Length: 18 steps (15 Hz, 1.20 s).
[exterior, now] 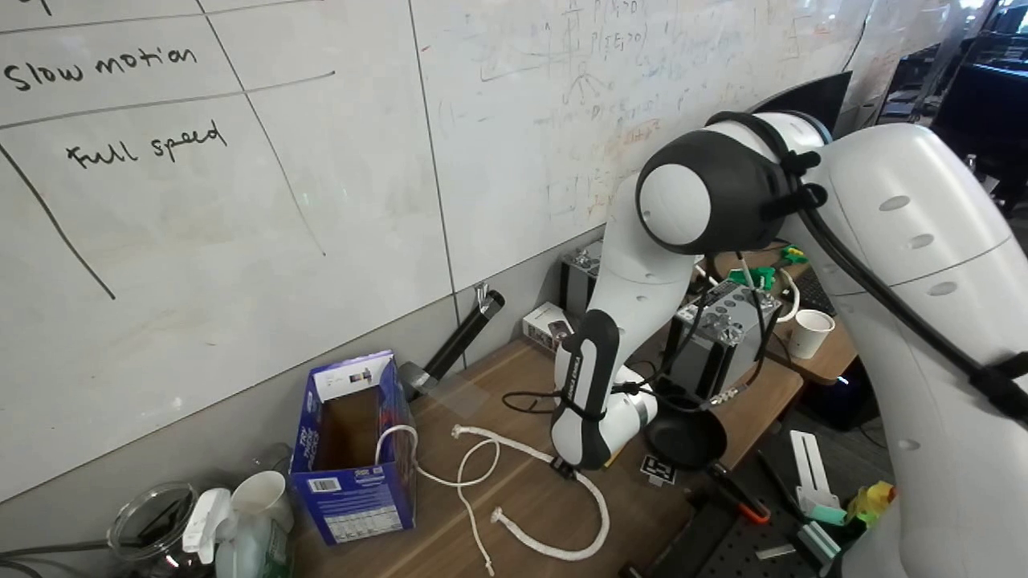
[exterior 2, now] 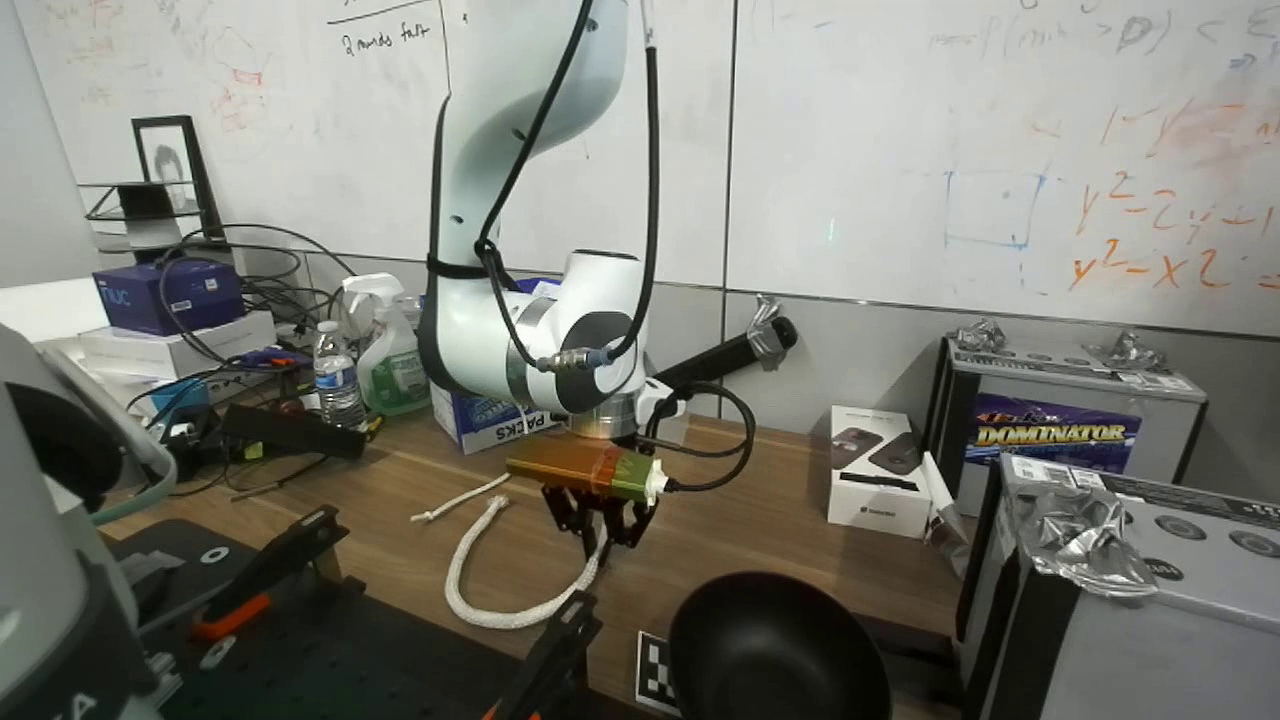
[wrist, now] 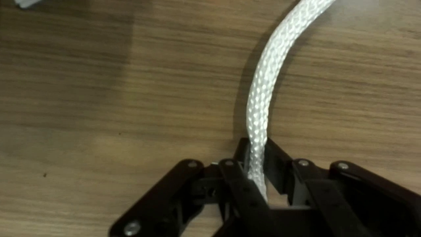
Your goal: Pick up the white ropes from the counter and put them in the box
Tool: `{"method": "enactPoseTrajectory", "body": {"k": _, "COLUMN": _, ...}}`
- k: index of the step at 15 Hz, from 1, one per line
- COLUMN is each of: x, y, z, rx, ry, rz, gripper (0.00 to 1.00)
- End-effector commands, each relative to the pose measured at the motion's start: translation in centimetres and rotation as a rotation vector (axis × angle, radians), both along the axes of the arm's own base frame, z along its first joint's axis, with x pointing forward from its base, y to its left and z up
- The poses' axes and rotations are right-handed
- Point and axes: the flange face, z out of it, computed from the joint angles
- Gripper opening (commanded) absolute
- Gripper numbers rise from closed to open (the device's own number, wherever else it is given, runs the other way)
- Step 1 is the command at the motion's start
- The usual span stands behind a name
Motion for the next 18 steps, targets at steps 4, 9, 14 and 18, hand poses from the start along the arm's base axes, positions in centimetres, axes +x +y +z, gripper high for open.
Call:
{"method": "enactPoseTrajectory", "body": {"k": 4, "x": 2.6, "y": 8.6, "z": 7.1, "rx": 0.004, "ry": -0.013, "rz": 0.076, "gripper": 0.10}}
{"method": "enactPoseTrajectory", "body": {"k": 9, "x": 5.2, "y": 17.2, "z": 16.2, "rx": 0.039, "ry": -0.028, "rz": 0.145, "gripper": 0.10}}
{"method": "enactPoseTrajectory", "body": {"k": 14, "x": 8.3, "y": 22.9, "z": 27.8, "rx": -0.008, "ry": -0.094, "rz": 0.131, "gripper": 0.10}}
{"method": "enactPoseTrajectory", "body": {"k": 18, "x": 10.5, "y": 26.2, "z": 36.7, "rx": -0.059, "ry": -0.189, "rz": 0.070, "gripper": 0.09}}
